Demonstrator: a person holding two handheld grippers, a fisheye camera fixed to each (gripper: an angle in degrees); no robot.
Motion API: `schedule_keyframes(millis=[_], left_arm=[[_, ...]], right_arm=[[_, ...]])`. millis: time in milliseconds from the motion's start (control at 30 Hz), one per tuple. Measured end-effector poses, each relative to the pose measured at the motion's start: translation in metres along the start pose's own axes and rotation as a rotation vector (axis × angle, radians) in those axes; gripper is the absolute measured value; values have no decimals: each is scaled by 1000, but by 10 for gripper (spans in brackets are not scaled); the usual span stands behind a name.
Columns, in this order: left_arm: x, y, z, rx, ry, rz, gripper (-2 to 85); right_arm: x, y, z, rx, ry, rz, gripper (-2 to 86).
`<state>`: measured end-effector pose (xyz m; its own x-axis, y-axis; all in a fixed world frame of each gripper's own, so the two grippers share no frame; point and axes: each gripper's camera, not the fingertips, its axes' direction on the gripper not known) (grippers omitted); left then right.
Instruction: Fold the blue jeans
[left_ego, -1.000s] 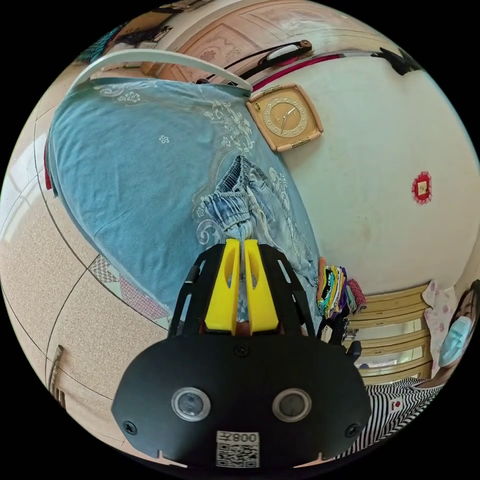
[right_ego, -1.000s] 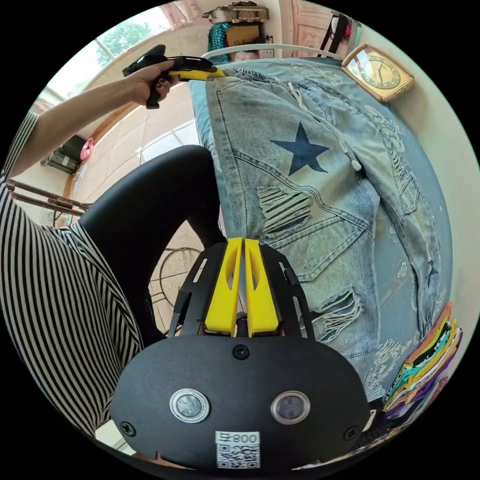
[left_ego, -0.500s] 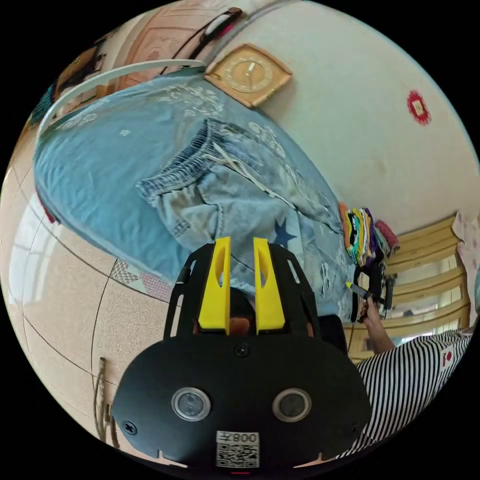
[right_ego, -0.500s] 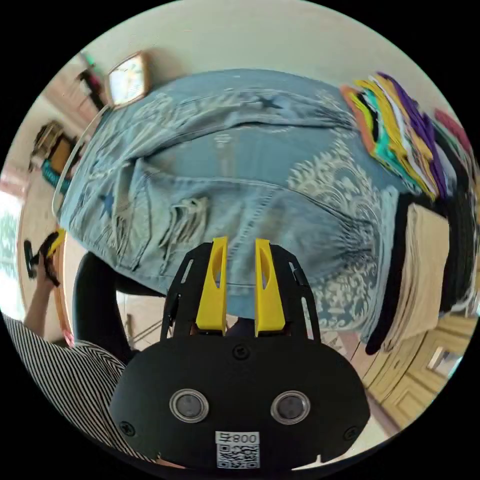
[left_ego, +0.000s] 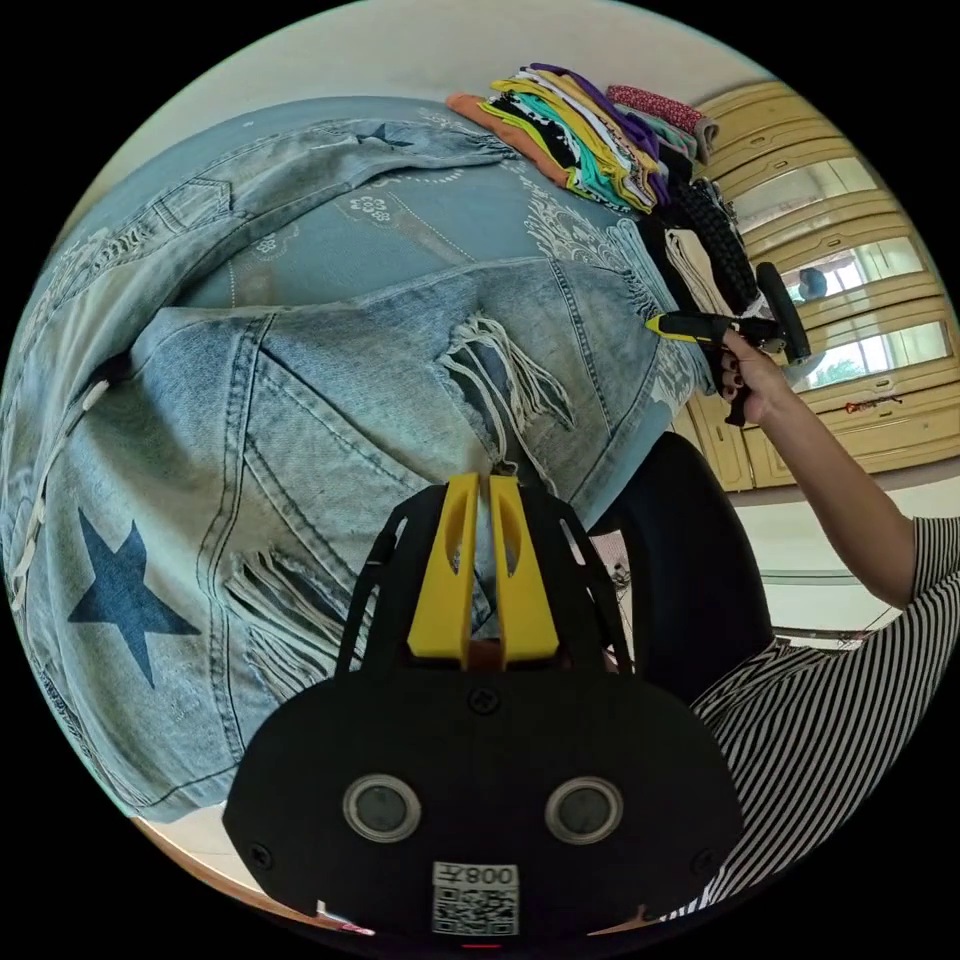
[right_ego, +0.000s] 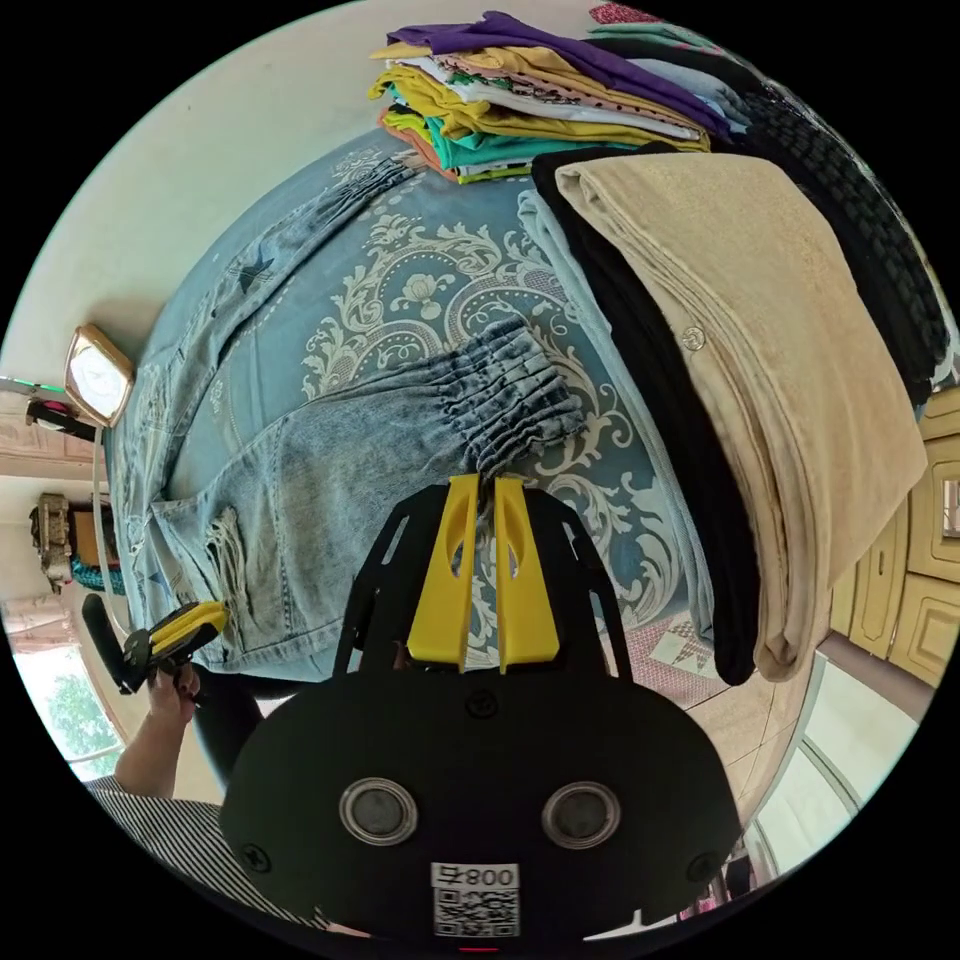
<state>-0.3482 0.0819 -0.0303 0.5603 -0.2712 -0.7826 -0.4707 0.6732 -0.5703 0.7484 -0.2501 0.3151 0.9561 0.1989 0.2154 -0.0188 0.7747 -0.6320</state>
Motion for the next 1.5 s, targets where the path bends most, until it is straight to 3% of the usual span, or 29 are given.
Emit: schedule_keyframes(millis=[200,267,400,600,767,1000,1233,1500], left_arm=[[23,-25,11,26,27,36,20],[23,-36,21,-21,32,23,26],[21,-49,-8,139,18,4,54],[-14,-85,-49,254,-275,-40,77],[-37,-123,-50,196,-463,-39,85],[-49,-150,-40,111,-545,40,83],[-52,-152,-58,135,-503,60,45],[-68,-135,-120,233,-343,31,23]], right_arm=[[47,32,-36,48,23,-21,29],[67,30,-15,-41,-8,-11,35],[78,21,-25,-22,5,-7,57],[86,9,-62,220,-90,57,69],[19,-86,-44,229,-169,-147,77],[-43,-226,-1,173,-171,-136,78],[-64,-305,32,134,-138,-40,53],[-88,-290,-2,169,-147,-192,7]])
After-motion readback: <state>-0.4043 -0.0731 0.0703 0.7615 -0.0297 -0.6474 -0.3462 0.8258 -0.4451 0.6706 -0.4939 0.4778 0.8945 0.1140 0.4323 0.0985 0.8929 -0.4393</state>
